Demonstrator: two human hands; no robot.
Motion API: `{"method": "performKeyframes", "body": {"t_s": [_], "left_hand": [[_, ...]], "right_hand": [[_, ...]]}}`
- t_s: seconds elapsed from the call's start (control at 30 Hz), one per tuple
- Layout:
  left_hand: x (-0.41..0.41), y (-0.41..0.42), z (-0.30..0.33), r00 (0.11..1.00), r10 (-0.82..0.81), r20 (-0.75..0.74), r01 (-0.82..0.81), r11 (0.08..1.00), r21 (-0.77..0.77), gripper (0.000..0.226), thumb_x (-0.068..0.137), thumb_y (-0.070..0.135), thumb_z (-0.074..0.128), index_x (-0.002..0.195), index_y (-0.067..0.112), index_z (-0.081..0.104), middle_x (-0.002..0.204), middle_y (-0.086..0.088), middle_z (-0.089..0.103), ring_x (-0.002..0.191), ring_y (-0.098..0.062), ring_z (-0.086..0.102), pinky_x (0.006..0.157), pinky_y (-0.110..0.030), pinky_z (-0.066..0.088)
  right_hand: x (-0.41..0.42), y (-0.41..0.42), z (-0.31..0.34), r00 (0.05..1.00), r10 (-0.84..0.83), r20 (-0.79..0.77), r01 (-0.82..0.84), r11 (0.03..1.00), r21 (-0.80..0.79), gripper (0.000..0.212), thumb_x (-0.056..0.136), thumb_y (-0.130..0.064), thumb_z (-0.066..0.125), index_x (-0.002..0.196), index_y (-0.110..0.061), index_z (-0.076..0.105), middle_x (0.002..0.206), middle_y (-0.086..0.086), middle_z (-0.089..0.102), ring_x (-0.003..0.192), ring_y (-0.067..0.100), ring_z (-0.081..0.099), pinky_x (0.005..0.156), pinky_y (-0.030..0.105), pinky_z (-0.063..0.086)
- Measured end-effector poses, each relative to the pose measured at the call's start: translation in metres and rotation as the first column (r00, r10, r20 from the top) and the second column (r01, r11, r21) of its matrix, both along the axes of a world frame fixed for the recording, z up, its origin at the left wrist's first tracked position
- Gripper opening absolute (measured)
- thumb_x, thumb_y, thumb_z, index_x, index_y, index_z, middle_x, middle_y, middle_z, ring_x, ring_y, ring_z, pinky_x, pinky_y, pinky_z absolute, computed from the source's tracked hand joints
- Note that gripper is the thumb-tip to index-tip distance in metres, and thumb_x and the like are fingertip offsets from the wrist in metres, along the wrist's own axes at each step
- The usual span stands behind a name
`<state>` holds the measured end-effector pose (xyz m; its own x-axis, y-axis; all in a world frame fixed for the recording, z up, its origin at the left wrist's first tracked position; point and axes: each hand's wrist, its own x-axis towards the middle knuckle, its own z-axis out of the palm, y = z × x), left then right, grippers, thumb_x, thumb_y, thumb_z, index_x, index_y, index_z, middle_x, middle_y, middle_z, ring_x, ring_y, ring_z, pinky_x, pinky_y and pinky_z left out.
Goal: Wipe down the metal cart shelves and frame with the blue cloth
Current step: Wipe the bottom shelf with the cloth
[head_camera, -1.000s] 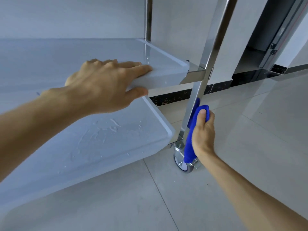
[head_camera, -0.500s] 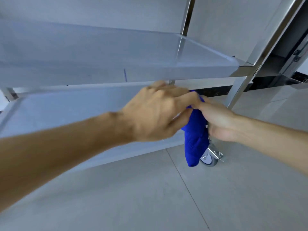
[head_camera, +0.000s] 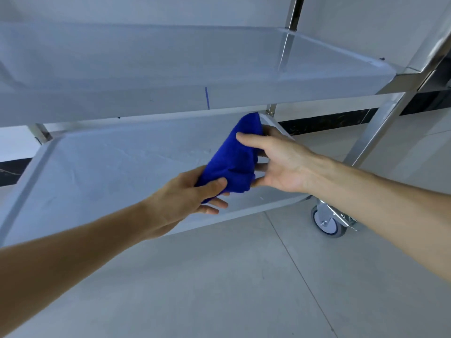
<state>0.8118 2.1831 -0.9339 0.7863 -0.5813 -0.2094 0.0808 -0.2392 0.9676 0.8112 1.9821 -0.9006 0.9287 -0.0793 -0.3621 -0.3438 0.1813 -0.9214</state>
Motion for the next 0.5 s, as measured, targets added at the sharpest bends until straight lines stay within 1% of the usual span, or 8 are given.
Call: {"method": "performKeyframes", "body": {"t_s": [0.03,0.1,0.2,0.3,0.43,0.5], "left_hand": [[0.001,0.005,0.001,1.0,0.018,-0.017,-0.019,0.999,-0.03,0.029,0.096,0.024,0.059,0.124,0.017,0.06,0.117,-0.009,0.07,0.102,-0.024,0.07,0.092,-0.038,0.056],[0.002,0.013,0.002,0.996,0.032,-0.079,-0.039,0.995,-0.091,0.033,0.092,0.021,0.062,0.124,0.014,0.06,0.115,-0.01,0.072,0.103,-0.026,0.07,0.093,-0.036,0.055],[0.0,0.022,0.004,0.984,0.052,-0.171,-0.082,0.982,-0.17,0.037,0.087,0.019,0.065,0.123,0.01,0.06,0.114,-0.013,0.072,0.103,-0.032,0.069,0.092,-0.038,0.057],[0.003,0.029,0.006,0.96,0.135,-0.244,-0.194,0.952,-0.237,0.043,0.081,0.016,0.069,0.122,0.005,0.062,0.116,-0.014,0.071,0.108,-0.027,0.068,0.092,-0.036,0.056],[0.02,0.036,0.01,0.937,0.232,-0.262,-0.308,0.9,-0.308,0.038,0.092,0.023,0.061,0.122,0.0,0.063,0.118,-0.011,0.071,0.111,-0.021,0.067,0.093,-0.032,0.056],[0.03,0.038,0.011,0.91,0.338,-0.241,-0.403,0.859,-0.316,0.028,0.094,0.014,0.061,0.119,0.003,0.065,0.114,-0.012,0.072,0.106,-0.021,0.069,0.089,-0.028,0.057]], "right_hand": [[0.001,0.0,-0.002,1.0,0.019,-0.002,-0.019,1.0,-0.019,0.048,0.086,-0.023,0.077,0.127,-0.032,0.054,0.129,0.005,0.058,0.11,0.035,0.063,0.073,0.059,0.058],[0.002,-0.001,-0.007,0.998,0.06,-0.02,-0.061,0.997,-0.054,0.053,0.085,-0.024,0.078,0.129,-0.035,0.051,0.129,0.003,0.059,0.11,0.036,0.064,0.075,0.059,0.058],[0.006,0.0,-0.011,0.992,0.117,-0.045,-0.12,0.99,-0.076,0.049,0.084,-0.026,0.078,0.125,-0.034,0.053,0.127,0.007,0.06,0.111,0.037,0.063,0.081,0.06,0.057],[0.013,0.001,-0.012,0.991,0.133,-0.027,-0.135,0.985,-0.107,0.045,0.086,-0.023,0.076,0.123,-0.033,0.053,0.127,0.007,0.059,0.112,0.036,0.065,0.088,0.058,0.055],[0.026,0.005,-0.013,0.991,0.129,0.04,-0.122,0.982,-0.145,0.049,0.085,-0.022,0.076,0.126,-0.033,0.051,0.127,0.003,0.061,0.112,0.03,0.065,0.096,0.057,0.051],[0.032,0.006,-0.012,0.986,0.138,0.09,-0.118,0.973,-0.199,0.051,0.085,-0.021,0.076,0.127,-0.033,0.05,0.126,-0.003,0.062,0.114,0.024,0.064,0.099,0.053,0.048]]}}
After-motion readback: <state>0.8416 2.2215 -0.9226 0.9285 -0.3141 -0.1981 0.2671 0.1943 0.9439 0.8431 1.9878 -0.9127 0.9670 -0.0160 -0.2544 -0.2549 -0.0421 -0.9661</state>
